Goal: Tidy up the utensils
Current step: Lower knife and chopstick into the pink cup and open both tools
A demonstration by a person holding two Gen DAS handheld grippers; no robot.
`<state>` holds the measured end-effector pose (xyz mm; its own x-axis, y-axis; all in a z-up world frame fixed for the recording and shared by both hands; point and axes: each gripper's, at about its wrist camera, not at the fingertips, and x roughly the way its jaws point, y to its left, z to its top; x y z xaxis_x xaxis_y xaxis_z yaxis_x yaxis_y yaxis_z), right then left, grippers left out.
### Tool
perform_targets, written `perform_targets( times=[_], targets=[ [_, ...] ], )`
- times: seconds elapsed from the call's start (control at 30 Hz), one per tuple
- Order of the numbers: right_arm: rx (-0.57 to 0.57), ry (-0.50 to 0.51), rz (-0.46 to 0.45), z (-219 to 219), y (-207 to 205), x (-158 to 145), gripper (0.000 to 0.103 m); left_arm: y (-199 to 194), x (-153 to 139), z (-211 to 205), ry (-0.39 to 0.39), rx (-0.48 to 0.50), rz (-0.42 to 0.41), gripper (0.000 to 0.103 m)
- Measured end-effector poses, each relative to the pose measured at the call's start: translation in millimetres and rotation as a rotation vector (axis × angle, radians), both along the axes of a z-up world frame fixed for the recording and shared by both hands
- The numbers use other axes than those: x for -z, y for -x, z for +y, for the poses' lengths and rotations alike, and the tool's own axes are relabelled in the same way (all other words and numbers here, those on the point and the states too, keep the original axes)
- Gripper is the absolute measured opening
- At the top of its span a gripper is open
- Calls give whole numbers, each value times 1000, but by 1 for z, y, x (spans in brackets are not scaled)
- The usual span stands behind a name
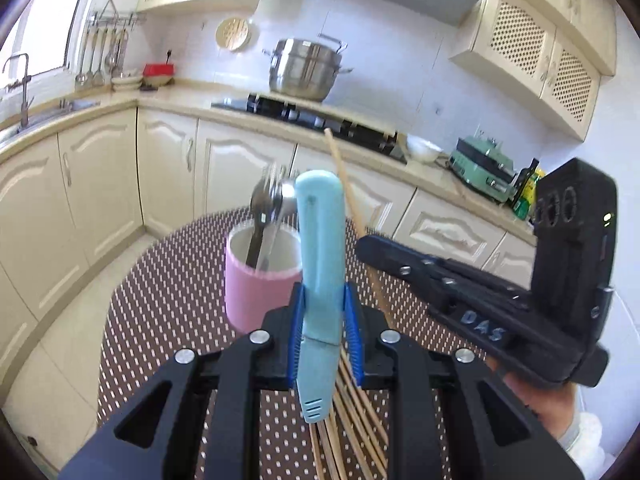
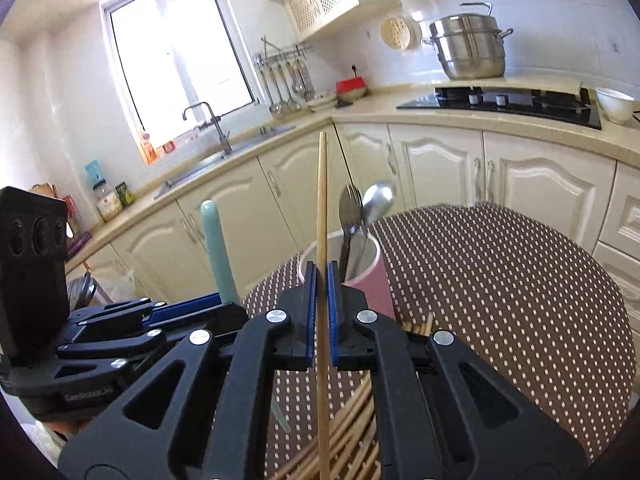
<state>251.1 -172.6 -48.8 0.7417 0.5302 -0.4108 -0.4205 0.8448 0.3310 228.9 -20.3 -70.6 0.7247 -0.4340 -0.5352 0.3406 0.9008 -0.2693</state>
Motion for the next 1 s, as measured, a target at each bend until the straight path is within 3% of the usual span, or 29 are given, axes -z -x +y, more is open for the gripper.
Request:
perform_targets(
  times=[0.4, 0.73, 1.0],
  targets=[
    [54, -99, -184, 11, -47, -32, 6, -45, -45, 8, 32, -97, -188, 19],
    [92, -141, -241, 15, -84, -25, 6, -85, -34, 14, 67, -133, -190, 19],
    [101, -145, -263, 16, -89, -21, 6, -83, -40, 17, 101, -104, -246, 19]
  ],
)
